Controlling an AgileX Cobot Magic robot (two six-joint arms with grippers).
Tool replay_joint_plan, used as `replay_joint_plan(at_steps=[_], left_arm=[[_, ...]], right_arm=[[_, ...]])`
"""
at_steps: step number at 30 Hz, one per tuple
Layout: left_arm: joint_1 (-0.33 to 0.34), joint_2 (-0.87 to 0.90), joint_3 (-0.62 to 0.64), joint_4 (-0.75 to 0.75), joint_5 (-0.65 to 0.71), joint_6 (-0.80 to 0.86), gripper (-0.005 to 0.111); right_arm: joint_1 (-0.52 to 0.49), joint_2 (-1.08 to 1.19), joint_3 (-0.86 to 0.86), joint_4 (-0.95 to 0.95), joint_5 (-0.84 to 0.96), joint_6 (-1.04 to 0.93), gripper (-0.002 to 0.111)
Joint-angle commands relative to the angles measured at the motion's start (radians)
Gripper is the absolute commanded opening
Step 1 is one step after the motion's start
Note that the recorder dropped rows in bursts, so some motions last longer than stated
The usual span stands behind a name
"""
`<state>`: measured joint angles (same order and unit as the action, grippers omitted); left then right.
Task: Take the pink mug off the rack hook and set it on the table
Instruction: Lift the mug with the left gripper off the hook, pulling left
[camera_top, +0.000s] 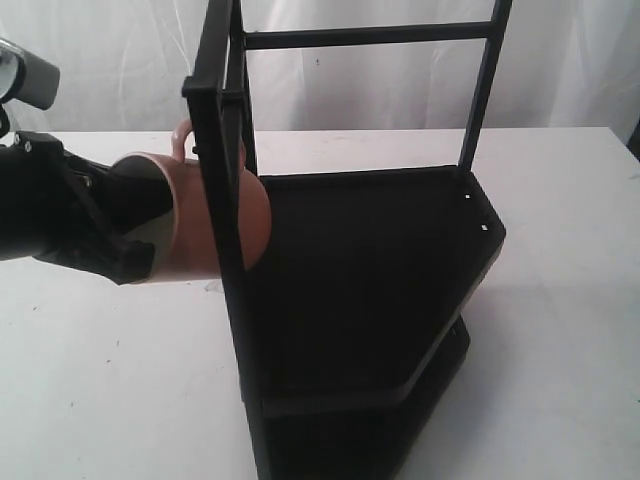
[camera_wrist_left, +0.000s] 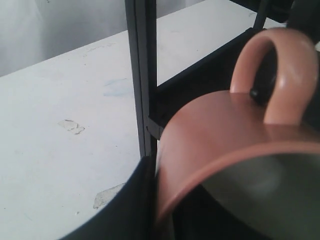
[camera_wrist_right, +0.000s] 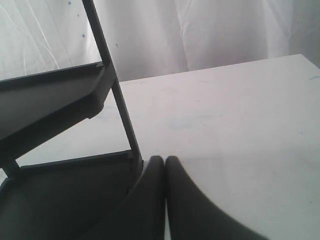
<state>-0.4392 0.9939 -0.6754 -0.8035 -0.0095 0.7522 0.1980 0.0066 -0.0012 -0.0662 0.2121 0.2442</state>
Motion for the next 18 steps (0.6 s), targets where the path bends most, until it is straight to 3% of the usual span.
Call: replay_joint_plan(at_steps=[1, 18], left_arm=[[-0.003, -0.006, -0.013, -0.02, -0.003, 0.011, 0.0], [-0.002, -0.067, -0.013, 0.042, 0.046, 0.01, 0.0]], right_arm=[[0.001, -0.007, 0.001, -0.005, -0.003, 0.0, 0.0], [0.001, -0.007, 0.001, -0.005, -0.003, 0.0, 0.0]])
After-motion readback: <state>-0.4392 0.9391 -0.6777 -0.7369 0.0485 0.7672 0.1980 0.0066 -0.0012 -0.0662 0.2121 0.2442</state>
